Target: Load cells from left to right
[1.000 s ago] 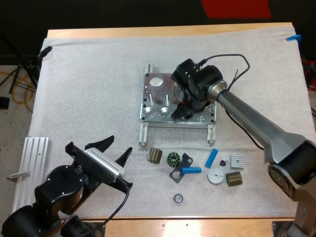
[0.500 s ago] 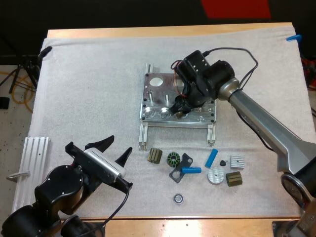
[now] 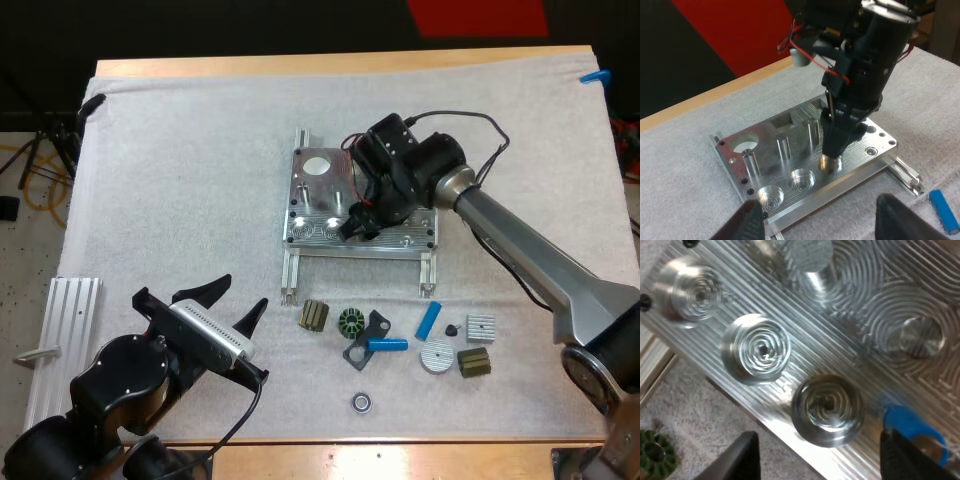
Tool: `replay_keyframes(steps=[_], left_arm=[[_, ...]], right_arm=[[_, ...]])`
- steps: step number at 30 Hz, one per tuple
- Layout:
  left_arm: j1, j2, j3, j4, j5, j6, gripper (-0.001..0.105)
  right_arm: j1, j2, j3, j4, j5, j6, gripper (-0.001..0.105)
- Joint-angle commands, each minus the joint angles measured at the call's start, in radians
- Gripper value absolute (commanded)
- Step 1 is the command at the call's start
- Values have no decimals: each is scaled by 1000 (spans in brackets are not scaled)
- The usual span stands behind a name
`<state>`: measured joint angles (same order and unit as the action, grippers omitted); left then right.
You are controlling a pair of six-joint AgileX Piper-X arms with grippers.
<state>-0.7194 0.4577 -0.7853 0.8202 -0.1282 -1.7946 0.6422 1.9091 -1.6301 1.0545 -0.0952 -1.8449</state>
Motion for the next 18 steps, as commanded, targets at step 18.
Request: replay_keyframes(steps=[18], left_arm=[[1, 1, 0, -17, -18, 22, 49]], right_arm=[[12, -49, -6, -31, 95, 9, 52]])
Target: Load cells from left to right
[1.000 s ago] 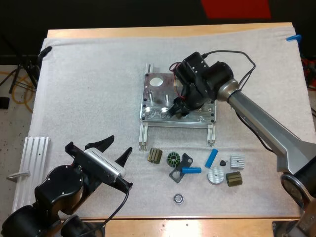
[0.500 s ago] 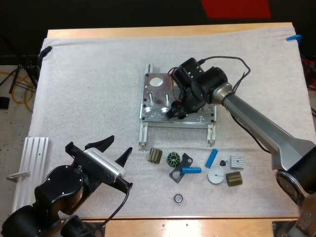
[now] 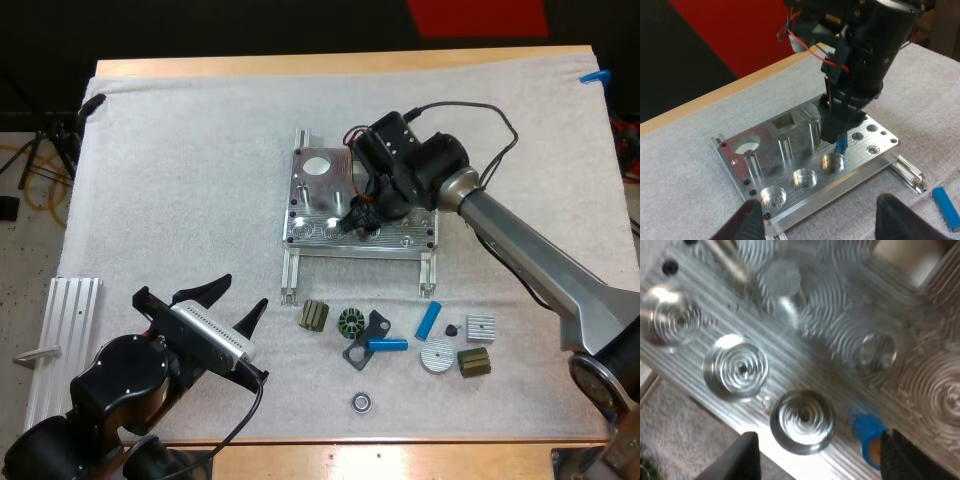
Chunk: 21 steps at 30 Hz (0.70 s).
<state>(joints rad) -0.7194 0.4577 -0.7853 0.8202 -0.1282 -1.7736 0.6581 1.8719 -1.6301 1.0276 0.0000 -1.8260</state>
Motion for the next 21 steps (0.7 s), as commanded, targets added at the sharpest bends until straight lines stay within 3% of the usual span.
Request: replay_keyframes(steps=[1, 13, 21], left_arm=[[1, 1, 0, -17, -18, 1, 49], [1, 1, 0, -17, -18, 1, 49], [1, 1, 0, -17, -18, 36, 49]], right_arm=[[-4, -10, -4, -5, 0, -10, 52], [-4, 19, 17, 9, 0, -2, 52], [-2, -97, 17, 2, 0, -2, 52]])
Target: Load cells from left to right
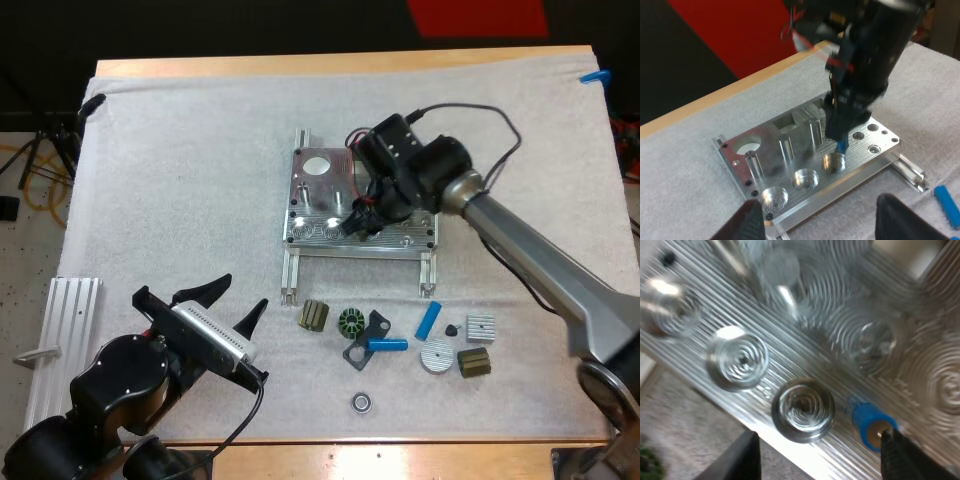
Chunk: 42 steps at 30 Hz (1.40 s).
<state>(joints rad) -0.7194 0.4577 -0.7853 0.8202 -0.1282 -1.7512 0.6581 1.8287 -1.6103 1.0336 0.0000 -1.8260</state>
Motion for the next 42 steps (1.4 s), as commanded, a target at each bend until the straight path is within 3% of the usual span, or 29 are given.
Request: replay_keyframes(steps=[1, 8, 14, 25, 31, 36, 42], left_arm=[[1, 1, 0, -17, -18, 22, 49], [1, 1, 0, -17, -18, 194, 49], [1, 1, 0, -39, 5, 216, 49], [1, 12, 0, -140, 148, 216, 49], [1, 112, 0, -145, 292, 241, 49], [1, 262, 0, -145, 400, 356, 49], [1, 459, 0, -145, 425, 487, 49]], right_arm=[[-2, -68, -3, -4, 0, -2, 52], [-2, -254, -3, 19, 0, -2, 52], [-2, -408, 23, 127, 0, -2, 52], [-2, -815, 413, 132, -50, 6, 52], [-2, -1081, 611, 139, -98, 51, 52], [-2, -1281, 700, 190, -98, 51, 52], [-2, -1404, 744, 227, -94, 51, 52]])
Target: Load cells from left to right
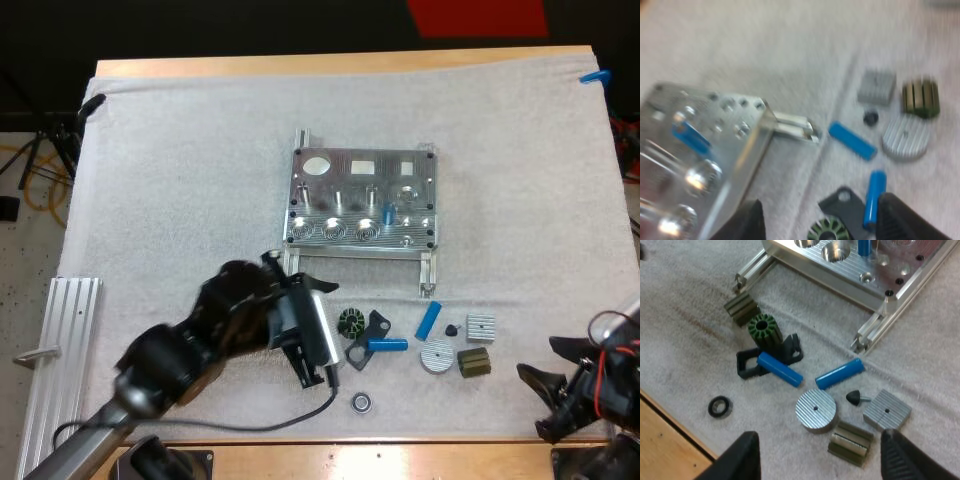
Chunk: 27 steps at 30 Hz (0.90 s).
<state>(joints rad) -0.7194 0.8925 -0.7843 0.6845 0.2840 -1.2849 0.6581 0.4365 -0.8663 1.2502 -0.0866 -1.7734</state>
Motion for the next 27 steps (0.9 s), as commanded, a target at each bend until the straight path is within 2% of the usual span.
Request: replay_keyframes(steps=[1, 4, 10, 14, 19, 23, 27], left_arm=[[1, 47, -1, -9, 12, 29, 49], [1, 140, -1, -9, 50, 65, 47], [-73, 281, -1, -9, 46, 125, 43], [-155, 363, -14, -9, -34, 165, 43], [-215, 482, -57, -9, -143, 169, 43], [-226, 594, -130, -3, -178, 169, 43], [-226, 694, -223, 76, -229, 169, 43]], right_arm=[[-2, -17, 0, 12, -7, -1, 52], [-2, -28, 0, 12, -7, -1, 52], [-2, -28, 0, 12, -7, -1, 52], [-2, -28, 0, 12, -7, -1, 52], [-2, -28, 0, 12, -7, -1, 52], [-2, -28, 0, 12, -7, -1, 52], [-2, -28, 0, 12, -7, -1, 52]])
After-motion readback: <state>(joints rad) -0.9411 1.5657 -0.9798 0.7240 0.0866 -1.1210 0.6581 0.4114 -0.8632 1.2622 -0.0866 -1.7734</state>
